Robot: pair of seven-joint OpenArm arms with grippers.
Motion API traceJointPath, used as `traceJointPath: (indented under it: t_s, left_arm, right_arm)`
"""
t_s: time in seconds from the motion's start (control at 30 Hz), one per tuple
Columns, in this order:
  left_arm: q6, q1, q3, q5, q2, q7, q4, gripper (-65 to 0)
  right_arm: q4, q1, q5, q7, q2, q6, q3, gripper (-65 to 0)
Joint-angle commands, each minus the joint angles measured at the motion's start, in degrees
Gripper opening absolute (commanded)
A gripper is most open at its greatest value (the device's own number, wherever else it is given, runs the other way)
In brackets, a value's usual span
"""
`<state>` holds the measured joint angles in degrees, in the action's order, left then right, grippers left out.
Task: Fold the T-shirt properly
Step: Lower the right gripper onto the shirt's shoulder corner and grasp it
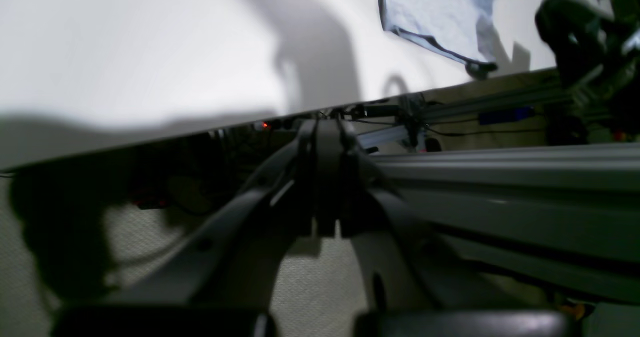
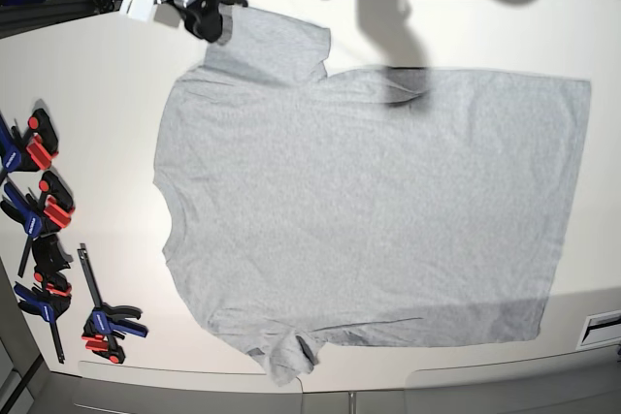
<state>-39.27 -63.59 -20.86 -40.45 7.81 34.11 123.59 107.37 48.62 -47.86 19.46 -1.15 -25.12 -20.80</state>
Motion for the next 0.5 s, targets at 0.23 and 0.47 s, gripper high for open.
traceJointPath:
  t_s: [0.23, 0.47]
  left_arm:
    - [-0.7, -0.8, -0.2, -1.0, 0.2, -1.1, 0.9, -55.7]
    - [-0.7, -0.8, -0.2, -1.0, 0.2, -1.1, 0.9, -53.3]
  right_arm:
    - [1.0, 0.7, -0.2, 2.3, -0.3, -0.7, -0.2, -33.8]
    - [-2.6, -0.2, -0.2, 3.9, -0.5, 1.6, -0.3, -33.8]
